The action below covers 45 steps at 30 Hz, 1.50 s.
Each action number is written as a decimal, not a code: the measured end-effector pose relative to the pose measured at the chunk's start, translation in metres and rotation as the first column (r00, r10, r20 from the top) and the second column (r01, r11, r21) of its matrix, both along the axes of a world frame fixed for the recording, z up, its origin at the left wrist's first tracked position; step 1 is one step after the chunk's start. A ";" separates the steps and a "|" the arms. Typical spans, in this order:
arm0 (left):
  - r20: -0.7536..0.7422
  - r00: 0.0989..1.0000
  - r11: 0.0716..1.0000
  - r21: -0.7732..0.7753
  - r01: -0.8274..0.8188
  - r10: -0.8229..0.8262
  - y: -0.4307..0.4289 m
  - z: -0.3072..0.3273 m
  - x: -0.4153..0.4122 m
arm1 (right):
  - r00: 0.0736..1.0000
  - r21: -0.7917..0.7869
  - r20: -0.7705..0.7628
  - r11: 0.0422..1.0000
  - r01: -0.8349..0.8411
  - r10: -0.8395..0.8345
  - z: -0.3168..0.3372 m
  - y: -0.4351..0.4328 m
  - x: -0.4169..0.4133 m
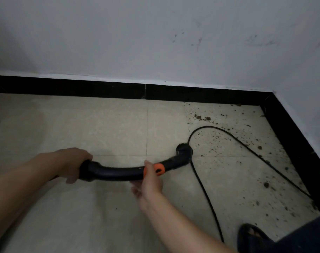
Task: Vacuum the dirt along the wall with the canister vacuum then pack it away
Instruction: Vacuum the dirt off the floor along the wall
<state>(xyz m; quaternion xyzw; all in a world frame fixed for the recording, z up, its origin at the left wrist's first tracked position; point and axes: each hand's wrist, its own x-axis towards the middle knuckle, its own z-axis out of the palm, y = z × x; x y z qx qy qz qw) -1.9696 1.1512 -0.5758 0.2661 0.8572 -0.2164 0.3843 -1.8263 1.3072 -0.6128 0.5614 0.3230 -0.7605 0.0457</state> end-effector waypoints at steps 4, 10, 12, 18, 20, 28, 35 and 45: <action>0.070 0.994 0.984 0.152 -0.094 0.084 0.037 0.009 -0.002 | 0.998 0.100 -0.039 0.994 0.054 -0.050 0.004 0.052 -0.028; 0.095 0.990 0.937 0.325 -0.131 0.105 0.084 0.016 -0.005 | 1.000 0.182 -0.019 0.983 0.019 -0.015 0.002 0.115 -0.047; 0.110 0.987 0.919 0.366 -0.146 0.113 0.095 0.017 -0.006 | 1.000 0.201 -0.009 0.980 0.003 -0.001 0.003 0.131 -0.053; 0.256 0.946 0.806 0.506 -0.305 0.197 0.123 0.018 -0.008 | 1.000 0.247 0.013 0.969 -0.005 0.002 0.009 0.174 -0.075; 0.301 0.929 0.776 0.525 -0.349 0.215 0.131 0.018 -0.008 | 1.000 0.255 0.008 0.966 -0.029 0.027 0.009 0.187 -0.082; 0.425 0.851 0.658 0.550 -0.514 0.309 0.145 0.012 -0.009 | 0.984 0.326 0.007 0.930 -0.169 0.177 0.016 0.206 -0.121; 0.423 0.824 0.655 0.508 -0.560 0.377 0.113 -0.001 -0.007 | 0.961 0.316 0.004 0.912 -0.263 0.276 0.019 0.176 -0.127; 0.184 0.947 0.889 0.336 -0.312 0.262 0.069 0.001 -0.021 | 0.995 0.160 -0.001 0.983 -0.094 0.095 0.004 0.111 -0.057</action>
